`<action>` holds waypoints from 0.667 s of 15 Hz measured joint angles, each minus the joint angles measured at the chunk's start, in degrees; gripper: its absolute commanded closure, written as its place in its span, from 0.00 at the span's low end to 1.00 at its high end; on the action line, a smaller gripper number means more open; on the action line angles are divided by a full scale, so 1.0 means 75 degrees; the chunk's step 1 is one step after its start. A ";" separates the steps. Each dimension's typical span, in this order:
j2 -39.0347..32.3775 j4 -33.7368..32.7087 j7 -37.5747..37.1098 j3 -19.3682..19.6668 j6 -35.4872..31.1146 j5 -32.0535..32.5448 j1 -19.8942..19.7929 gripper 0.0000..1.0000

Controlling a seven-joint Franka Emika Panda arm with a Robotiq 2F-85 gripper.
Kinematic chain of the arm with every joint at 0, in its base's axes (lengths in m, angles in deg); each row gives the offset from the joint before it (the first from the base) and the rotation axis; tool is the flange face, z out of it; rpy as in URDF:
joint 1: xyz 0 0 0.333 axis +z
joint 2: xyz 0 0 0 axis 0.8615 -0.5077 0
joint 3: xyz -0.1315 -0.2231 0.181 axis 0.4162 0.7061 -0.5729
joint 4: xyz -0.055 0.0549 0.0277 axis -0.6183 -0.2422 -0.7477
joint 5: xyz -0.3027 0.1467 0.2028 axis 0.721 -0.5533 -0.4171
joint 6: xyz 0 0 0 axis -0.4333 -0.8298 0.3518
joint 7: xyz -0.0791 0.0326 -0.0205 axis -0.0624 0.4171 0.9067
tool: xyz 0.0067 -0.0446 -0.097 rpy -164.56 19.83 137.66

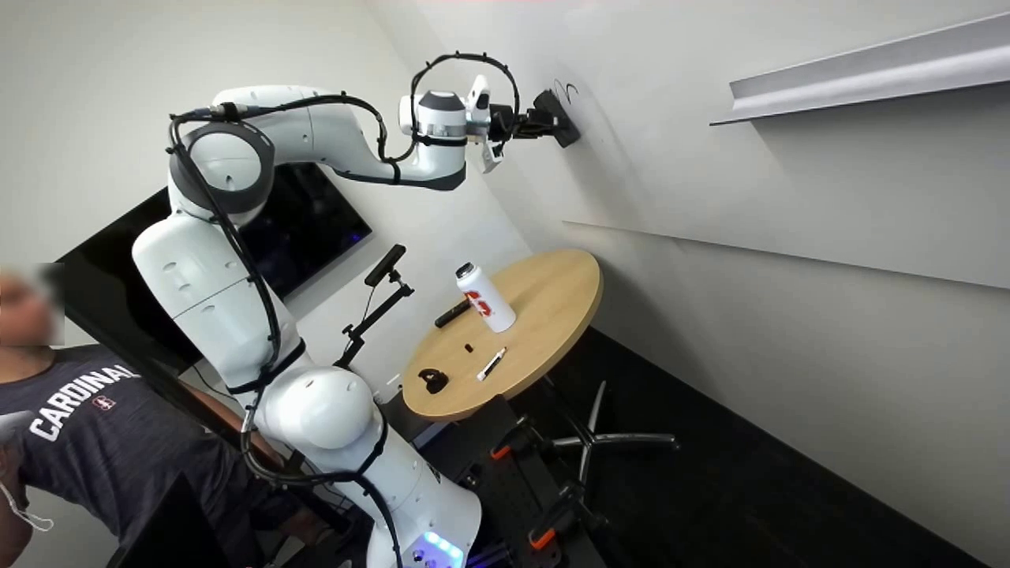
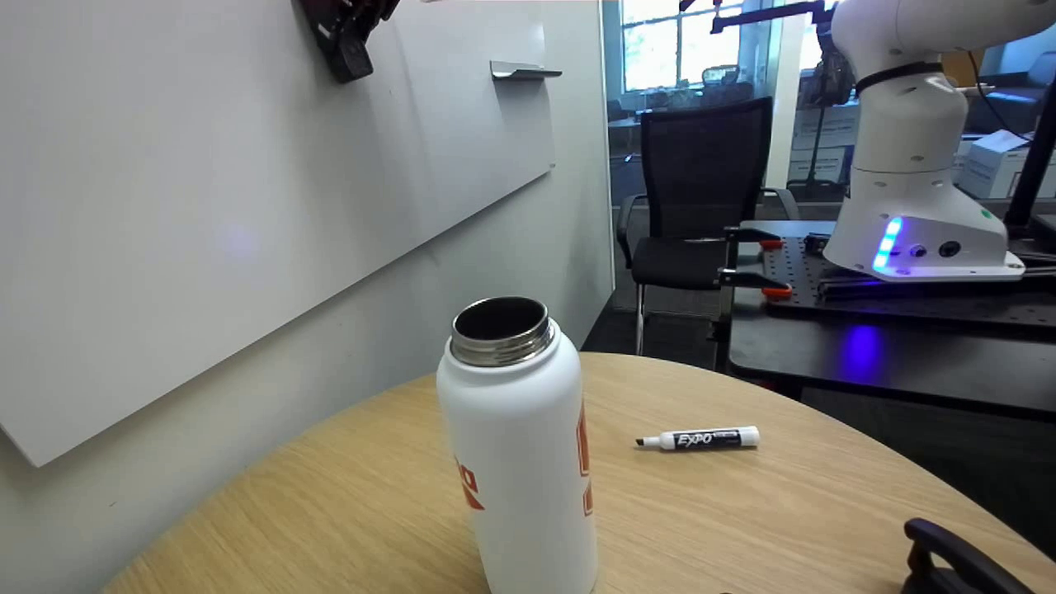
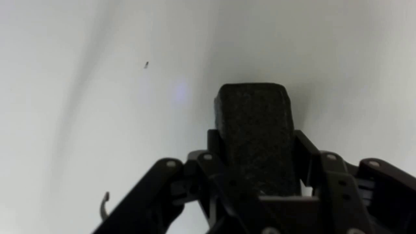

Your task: Pick up the eraser and rub it on the white board. Pick up the lid from the table and put it on the white bottle.

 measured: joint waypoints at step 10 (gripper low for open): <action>0.0067 -0.0151 -0.0187 -0.1244 0.0700 -0.0170 -0.1087 0.69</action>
